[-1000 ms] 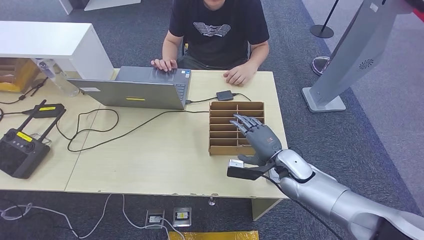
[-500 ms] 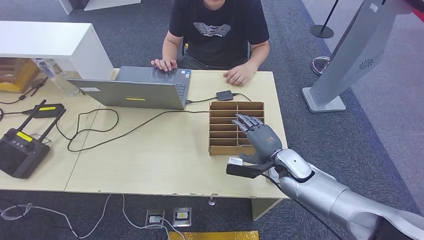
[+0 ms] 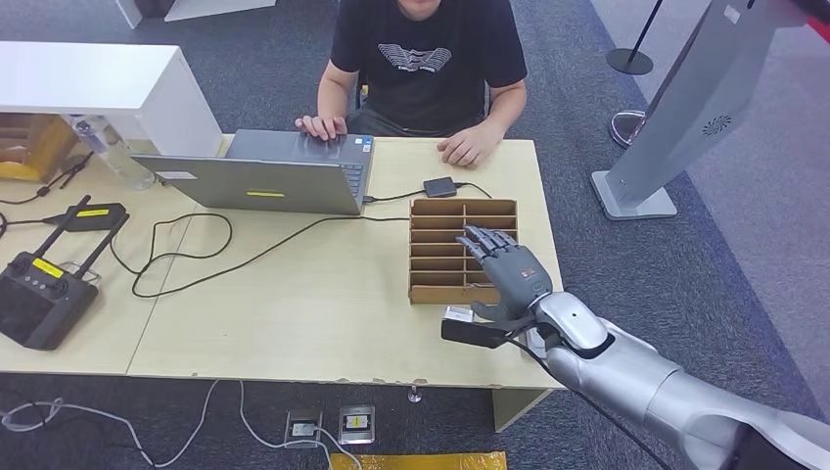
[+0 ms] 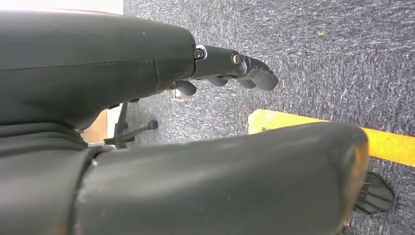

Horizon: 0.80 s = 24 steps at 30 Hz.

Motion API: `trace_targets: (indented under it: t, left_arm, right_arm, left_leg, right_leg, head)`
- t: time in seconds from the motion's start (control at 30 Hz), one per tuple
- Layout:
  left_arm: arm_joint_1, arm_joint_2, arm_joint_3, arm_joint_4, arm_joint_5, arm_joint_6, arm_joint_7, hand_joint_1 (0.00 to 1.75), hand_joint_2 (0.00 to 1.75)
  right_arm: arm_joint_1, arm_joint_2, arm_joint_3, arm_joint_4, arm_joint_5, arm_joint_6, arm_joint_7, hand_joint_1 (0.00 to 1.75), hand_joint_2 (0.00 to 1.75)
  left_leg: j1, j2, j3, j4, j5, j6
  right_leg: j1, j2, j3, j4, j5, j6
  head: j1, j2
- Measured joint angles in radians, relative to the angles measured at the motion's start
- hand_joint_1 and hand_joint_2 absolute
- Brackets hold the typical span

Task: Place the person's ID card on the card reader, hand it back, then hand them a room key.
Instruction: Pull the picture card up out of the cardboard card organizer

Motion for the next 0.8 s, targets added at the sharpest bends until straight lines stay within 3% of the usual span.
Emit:
trace_targets:
  t: [0.07,0.2,0.23,0.8]
  left_arm:
    - [0.0,0.001,0.0,0.0,0.0,-0.002,0.0,0.0,0.0]
    - [0.0,0.003,0.0,0.0,0.0,-0.005,0.003,0.0,0.0]
    - [0.0,0.004,0.0,0.0,0.0,-0.006,0.004,0.0,0.0]
    - [0.0,0.015,0.0,0.0,-0.007,-0.028,0.01,0.0,0.0]
  right_arm:
    - [0.0,0.002,0.0,0.0,0.003,0.0,0.003,0.06,1.75]
    - [0.002,0.006,-0.001,0.0,0.018,0.005,0.011,1.62,1.75]
    - [0.003,0.008,-0.001,0.0,0.027,0.008,0.015,1.7,1.75]
    - [0.088,0.066,-0.07,-0.002,0.22,0.045,0.152,1.75,1.75]
  left_leg:
    - [0.0,0.0,0.0,0.0,0.0,0.0]
    - [0.0,0.0,0.0,0.0,0.0,0.0]
    - [0.0,0.0,0.0,0.0,0.0,0.0]
    - [0.0,0.0,0.0,0.0,0.0,0.0]
  right_leg:
    - [0.0,0.0,0.0,0.0,0.0,0.0]
    - [0.0,0.0,0.0,0.0,0.0,0.0]
    - [0.0,0.0,0.0,0.0,0.0,0.0]
    - [0.0,0.0,0.0,0.0,0.0,0.0]
  head:
    - [0.0,0.0]
    - [0.0,0.0]
    - [0.0,0.0]
    - [0.0,0.0]
